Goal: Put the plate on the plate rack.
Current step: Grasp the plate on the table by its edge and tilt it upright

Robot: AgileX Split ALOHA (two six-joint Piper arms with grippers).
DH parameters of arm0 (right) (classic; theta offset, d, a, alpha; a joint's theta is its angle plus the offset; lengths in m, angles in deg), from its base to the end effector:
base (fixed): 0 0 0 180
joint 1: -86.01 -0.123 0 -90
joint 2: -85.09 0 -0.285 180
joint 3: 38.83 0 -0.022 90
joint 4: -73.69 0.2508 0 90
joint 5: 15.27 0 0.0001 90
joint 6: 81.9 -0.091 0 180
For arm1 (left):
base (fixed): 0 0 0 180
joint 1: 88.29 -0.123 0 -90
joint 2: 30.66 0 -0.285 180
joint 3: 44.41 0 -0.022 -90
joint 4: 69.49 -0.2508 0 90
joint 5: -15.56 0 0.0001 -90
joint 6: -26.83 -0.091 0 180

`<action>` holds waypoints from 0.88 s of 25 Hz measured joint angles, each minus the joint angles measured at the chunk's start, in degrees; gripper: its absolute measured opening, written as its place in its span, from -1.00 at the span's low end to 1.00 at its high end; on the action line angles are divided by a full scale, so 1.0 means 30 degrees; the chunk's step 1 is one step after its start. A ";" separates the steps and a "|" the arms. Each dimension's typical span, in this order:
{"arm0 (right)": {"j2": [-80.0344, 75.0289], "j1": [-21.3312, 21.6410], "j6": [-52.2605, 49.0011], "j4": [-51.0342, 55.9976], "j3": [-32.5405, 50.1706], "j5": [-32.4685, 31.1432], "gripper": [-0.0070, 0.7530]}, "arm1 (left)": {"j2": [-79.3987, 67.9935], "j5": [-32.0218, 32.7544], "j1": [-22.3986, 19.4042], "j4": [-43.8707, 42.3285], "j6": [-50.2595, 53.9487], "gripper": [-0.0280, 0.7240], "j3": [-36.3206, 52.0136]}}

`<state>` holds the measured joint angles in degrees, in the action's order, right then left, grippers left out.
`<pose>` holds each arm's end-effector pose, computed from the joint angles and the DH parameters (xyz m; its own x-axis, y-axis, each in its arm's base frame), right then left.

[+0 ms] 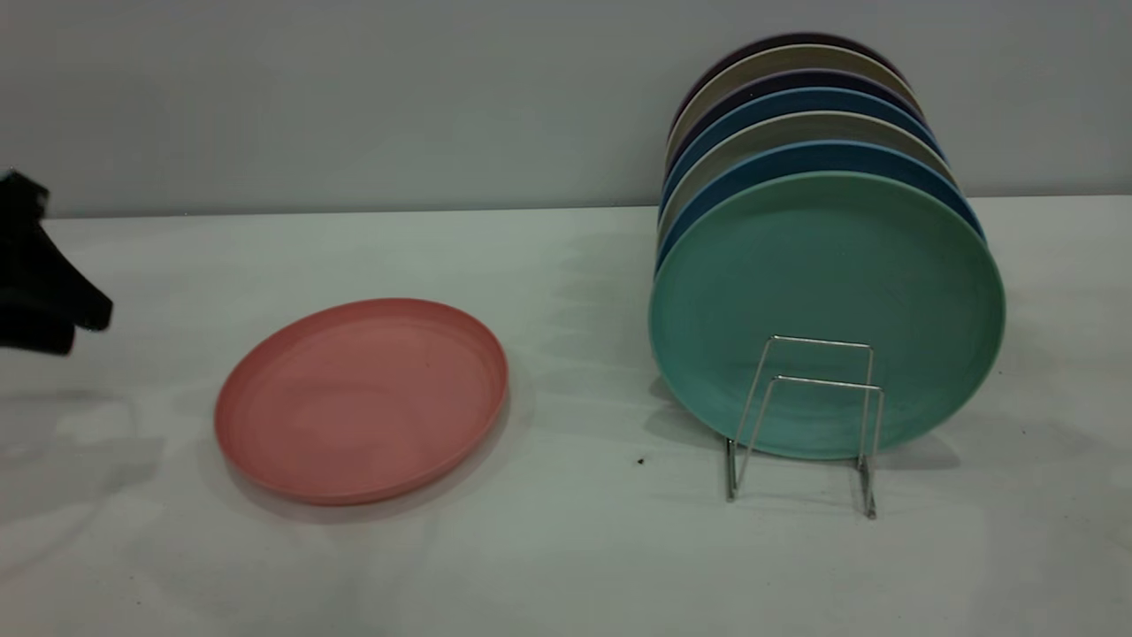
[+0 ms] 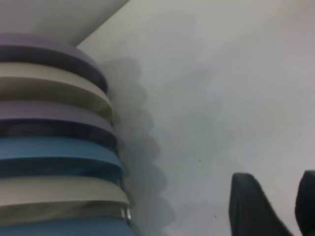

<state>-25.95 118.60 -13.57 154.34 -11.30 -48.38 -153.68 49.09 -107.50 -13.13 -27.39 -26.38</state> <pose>0.3038 -0.1359 0.1531 -0.6404 0.5924 -0.4888 0.3133 0.7826 0.5380 0.3500 0.0776 0.1043 -0.9004 -0.2675 -0.3432 -0.1081 0.9015 -0.4190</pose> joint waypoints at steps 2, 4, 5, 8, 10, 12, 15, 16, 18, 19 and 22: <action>-0.0556 0.0016 0.0713 0.0000 0.0000 0.0000 -0.33 | -0.0645 -0.0137 0.0000 0.0023 -0.0043 0.03 -0.0363; -0.1052 0.0031 0.1277 0.0001 -0.0022 0.0000 -0.33 | -0.1175 -0.0572 0.0000 0.0027 -0.0080 0.03 -0.0494; -0.1211 0.0031 0.1387 0.0001 -0.0022 0.0000 -0.33 | -0.1362 -0.0802 0.0000 0.0064 -0.0131 0.03 -0.0529; -0.1553 0.0031 0.1804 0.0014 -0.0043 0.0059 -0.33 | -0.1900 -0.1540 0.0071 0.0200 -0.0446 0.04 -0.0653; -0.1554 0.0031 0.2006 0.0014 -0.0123 0.0146 -0.33 | -0.2330 -0.1673 0.0346 0.0353 -0.0715 0.08 -0.0882; -0.1554 0.0031 0.2230 0.0014 -0.0193 0.0160 -0.32 | -0.2766 -0.1673 0.0760 0.0822 -0.1062 0.14 -0.1235; -0.1554 0.0031 0.2545 0.0014 -0.0211 0.0198 -0.19 | -0.3423 -0.1673 0.1521 0.1508 -0.1500 0.21 -0.1733; -0.1554 0.0031 0.2580 0.0014 -0.0211 0.0221 -0.13 | -0.3575 -0.1710 0.1773 0.1616 -0.1553 0.22 -0.1870; -0.1554 0.0031 0.2640 0.0014 -0.0211 0.0385 0.01 | -0.3867 -0.1872 0.2203 0.1699 -0.1586 0.22 -0.2080; -0.1554 0.0031 0.2662 0.0014 -0.0211 0.0498 0.07 | -0.3998 -0.1930 0.2332 0.1724 -0.1586 0.22 -0.2187; -0.1554 0.0031 0.2685 0.0014 -0.0211 0.0831 0.23 | -0.4362 -0.2008 0.2570 0.1765 -0.1593 0.22 -0.2500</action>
<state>-30.61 118.70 -5.51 154.38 -11.93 -45.89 -166.77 43.07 -99.78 -7.84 -32.17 -33.88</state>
